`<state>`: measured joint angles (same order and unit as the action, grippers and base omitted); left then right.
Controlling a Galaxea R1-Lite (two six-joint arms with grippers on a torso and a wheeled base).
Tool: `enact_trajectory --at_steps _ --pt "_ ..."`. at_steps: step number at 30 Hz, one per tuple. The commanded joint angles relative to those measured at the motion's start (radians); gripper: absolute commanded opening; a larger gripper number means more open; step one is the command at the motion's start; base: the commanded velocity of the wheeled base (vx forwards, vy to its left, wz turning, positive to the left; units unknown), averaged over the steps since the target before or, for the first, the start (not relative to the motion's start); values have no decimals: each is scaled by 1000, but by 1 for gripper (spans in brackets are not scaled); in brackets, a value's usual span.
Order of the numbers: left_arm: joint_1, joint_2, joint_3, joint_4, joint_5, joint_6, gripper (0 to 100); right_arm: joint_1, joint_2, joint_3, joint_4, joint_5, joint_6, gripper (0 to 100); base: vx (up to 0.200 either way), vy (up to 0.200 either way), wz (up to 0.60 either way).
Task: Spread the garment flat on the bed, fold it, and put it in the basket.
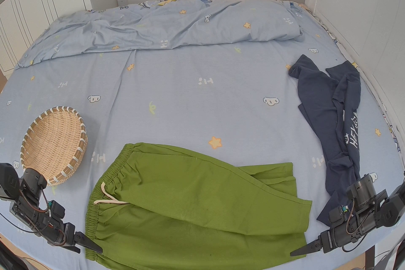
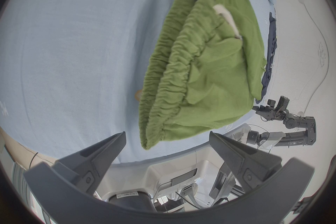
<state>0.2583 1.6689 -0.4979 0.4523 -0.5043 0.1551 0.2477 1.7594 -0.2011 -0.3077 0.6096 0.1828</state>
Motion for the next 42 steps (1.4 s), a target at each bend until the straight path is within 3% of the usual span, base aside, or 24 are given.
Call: enact_trajectory --at_steps 1,7,15,22,29,42 --pt "7 -259 -53 128 10 -3 100 -16 -147 31 -48 -2 7 100 0 0 0" --pt "16 -431 -168 224 33 -34 100 -110 -325 22 -39 -14 7 100 0 0 0" --pt "-90 -345 -360 206 24 -100 100 -182 -405 -40 -39 -28 7 100 0 0 0" --pt "-246 26 -556 -47 32 -282 100 -182 -356 -159 -48 -67 6 100 0 0 0" --pt "-266 203 -613 -357 23 -436 100 -159 -348 -143 -48 -60 -3 100 0 0 0" --pt "-272 359 -676 -488 30 -453 100 -143 -354 -141 -48 -67 -2 100 0 0 0"
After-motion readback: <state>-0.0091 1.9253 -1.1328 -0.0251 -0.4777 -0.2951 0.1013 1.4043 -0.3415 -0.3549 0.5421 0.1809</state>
